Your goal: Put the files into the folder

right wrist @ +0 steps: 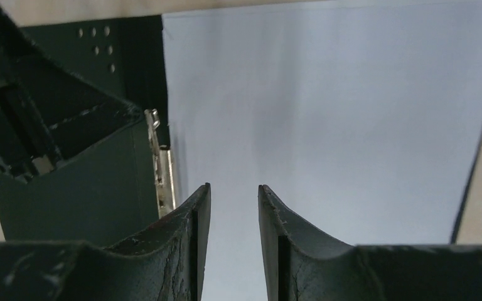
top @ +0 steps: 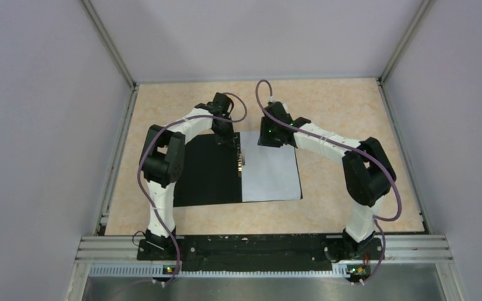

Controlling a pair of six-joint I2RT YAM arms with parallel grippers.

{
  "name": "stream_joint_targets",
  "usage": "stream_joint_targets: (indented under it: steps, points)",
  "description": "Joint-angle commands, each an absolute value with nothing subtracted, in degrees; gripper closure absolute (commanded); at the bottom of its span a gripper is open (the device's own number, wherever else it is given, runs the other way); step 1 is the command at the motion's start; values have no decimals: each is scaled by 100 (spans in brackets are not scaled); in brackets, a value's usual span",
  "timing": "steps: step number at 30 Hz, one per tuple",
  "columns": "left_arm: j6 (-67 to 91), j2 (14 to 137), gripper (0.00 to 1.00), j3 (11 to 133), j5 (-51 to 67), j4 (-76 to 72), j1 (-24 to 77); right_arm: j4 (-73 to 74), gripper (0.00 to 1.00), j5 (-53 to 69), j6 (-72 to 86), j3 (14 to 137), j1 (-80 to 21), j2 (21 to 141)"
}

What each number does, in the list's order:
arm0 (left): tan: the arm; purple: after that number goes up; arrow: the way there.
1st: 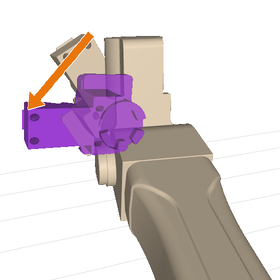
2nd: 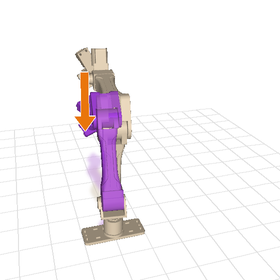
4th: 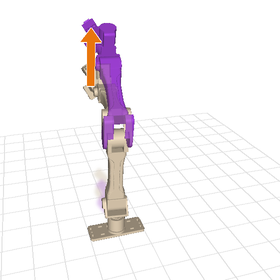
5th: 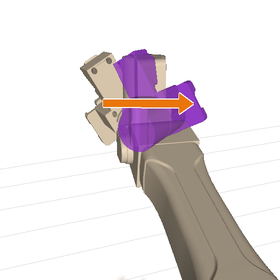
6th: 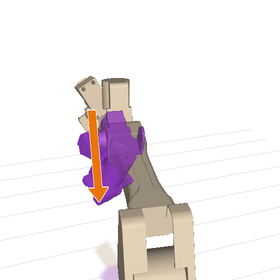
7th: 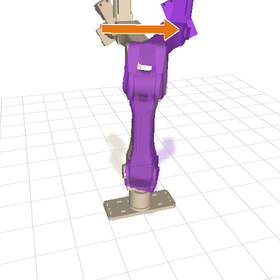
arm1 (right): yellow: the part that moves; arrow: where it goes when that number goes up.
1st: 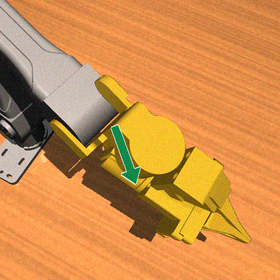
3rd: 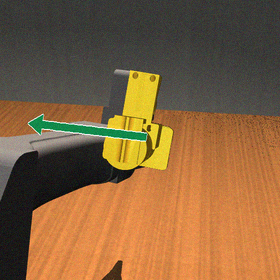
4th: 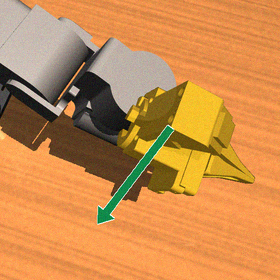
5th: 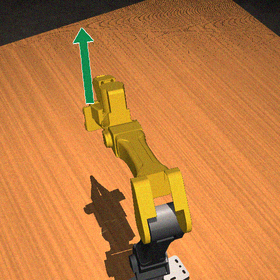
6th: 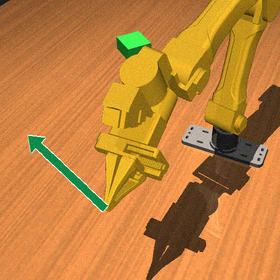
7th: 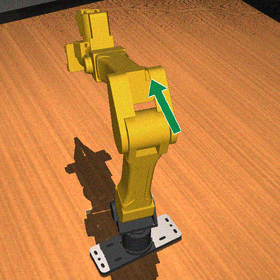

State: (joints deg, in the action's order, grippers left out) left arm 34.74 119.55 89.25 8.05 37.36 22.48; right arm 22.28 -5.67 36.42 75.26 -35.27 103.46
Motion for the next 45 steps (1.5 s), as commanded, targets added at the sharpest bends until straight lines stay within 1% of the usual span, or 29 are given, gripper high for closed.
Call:
stream_joint_targets:
  steps: [1,12,19,22,26,31,39,45]
  points:
    - [3471,12043,98,9226,1029,3757,2209,2119,65,-423,3666,7873,-3810,10532]
    - [3535,12270,92,9404,1441,3727,2121,2258,63,-523,3552,7773,-3420,10371]
    - [3645,12328,87,9391,1727,3603,1944,2071,63,-49,3576,7639,-3480,10511]
    - [3654,12350,83,9387,1997,3537,1846,1981,63,180,3597,7581,-3489,10575]
    - [3660,12404,80,9383,2377,3465,1744,1973,63,264,3595,7575,-3525,10692]
    - [3630,12436,80,9363,2701,3410,1690,1974,64,247,3590,7594,-3601,10934]
    - [3662,12510,77,9374,2914,3343,1661,1986,73,61,3638,7568,-3612,11307]
    - [3764,12515,74,9314,3080,3201,1644,1978,74,18,3661,7546,-3612,11506]
